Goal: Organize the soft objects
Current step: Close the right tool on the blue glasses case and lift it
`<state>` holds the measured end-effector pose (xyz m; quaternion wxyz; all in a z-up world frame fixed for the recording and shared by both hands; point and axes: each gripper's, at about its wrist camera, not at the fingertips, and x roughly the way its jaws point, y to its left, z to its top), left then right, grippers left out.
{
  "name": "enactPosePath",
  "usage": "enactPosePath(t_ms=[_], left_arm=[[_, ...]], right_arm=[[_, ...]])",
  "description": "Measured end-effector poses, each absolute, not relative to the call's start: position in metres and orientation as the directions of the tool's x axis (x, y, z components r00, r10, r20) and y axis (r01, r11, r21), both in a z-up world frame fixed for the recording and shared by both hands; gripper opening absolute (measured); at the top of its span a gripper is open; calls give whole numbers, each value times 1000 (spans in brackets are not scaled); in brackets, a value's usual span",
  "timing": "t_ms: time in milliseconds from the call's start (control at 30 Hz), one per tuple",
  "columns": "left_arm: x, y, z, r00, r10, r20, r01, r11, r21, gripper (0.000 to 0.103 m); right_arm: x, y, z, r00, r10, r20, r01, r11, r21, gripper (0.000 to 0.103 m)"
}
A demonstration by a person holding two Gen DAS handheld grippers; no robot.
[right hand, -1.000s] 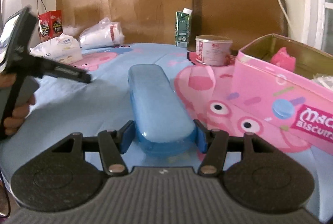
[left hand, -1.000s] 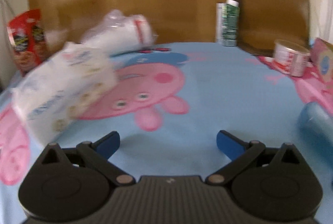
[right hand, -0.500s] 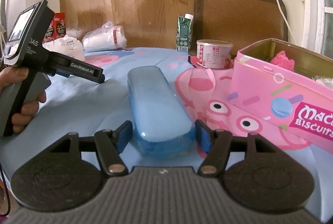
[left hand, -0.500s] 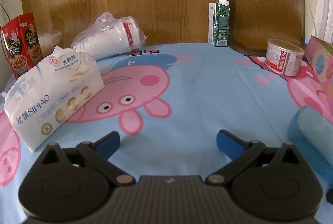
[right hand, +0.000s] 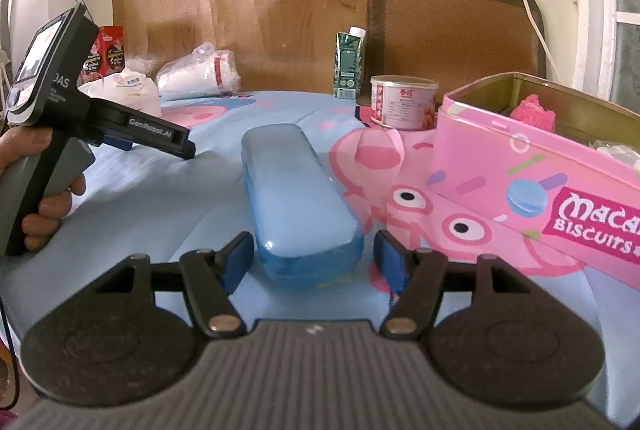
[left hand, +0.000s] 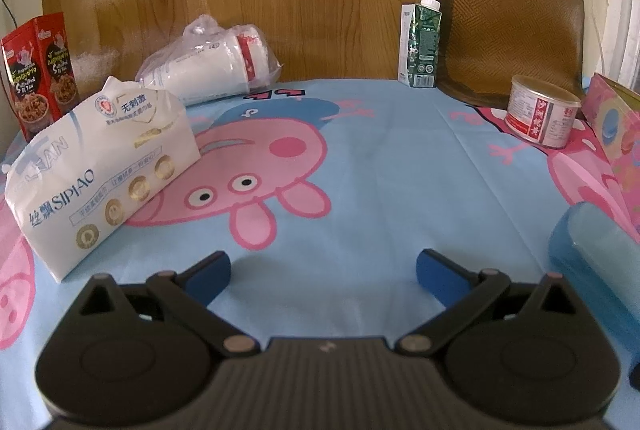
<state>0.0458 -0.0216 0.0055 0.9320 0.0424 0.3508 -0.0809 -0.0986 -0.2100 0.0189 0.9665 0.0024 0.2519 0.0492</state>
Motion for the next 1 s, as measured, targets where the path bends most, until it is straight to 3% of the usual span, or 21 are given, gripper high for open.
enactPosePath(t_ms=[200, 300, 467, 533, 600, 667, 767, 1000], left_arm=[[24, -16, 13, 717, -190, -671, 212, 976, -51, 98], [14, -20, 27, 663, -343, -666, 290, 937, -194, 93], [4, -50, 41, 544, -520, -658, 419, 848, -324, 89], [9, -63, 35, 482, -557, -676, 442, 821, -362, 77], [14, -75, 26, 423, -594, -684, 450, 793, -410, 73], [20, -82, 24, 380, -654, -654, 470, 745, -473, 60], [18, -95, 37, 394, -645, -654, 502, 748, -435, 55], [3, -156, 98, 411, -702, -581, 679, 661, -319, 50]], right_arm=[[-101, -213, 18, 868, 89, -489, -85, 996, 31, 70], [-100, -212, 18, 868, 89, -489, -87, 996, 27, 73], [-100, -210, 19, 870, 90, -484, -95, 995, 15, 74], [-100, -212, 19, 871, 100, -481, -104, 994, 18, 74], [-100, -211, 17, 872, 109, -478, -115, 993, 16, 59], [-98, -211, 18, 873, 115, -474, -122, 992, 17, 59], [-99, -213, 25, 883, 137, -449, -130, 990, 47, 55], [-111, -226, 70, 957, 112, -269, -112, 994, 16, 54]])
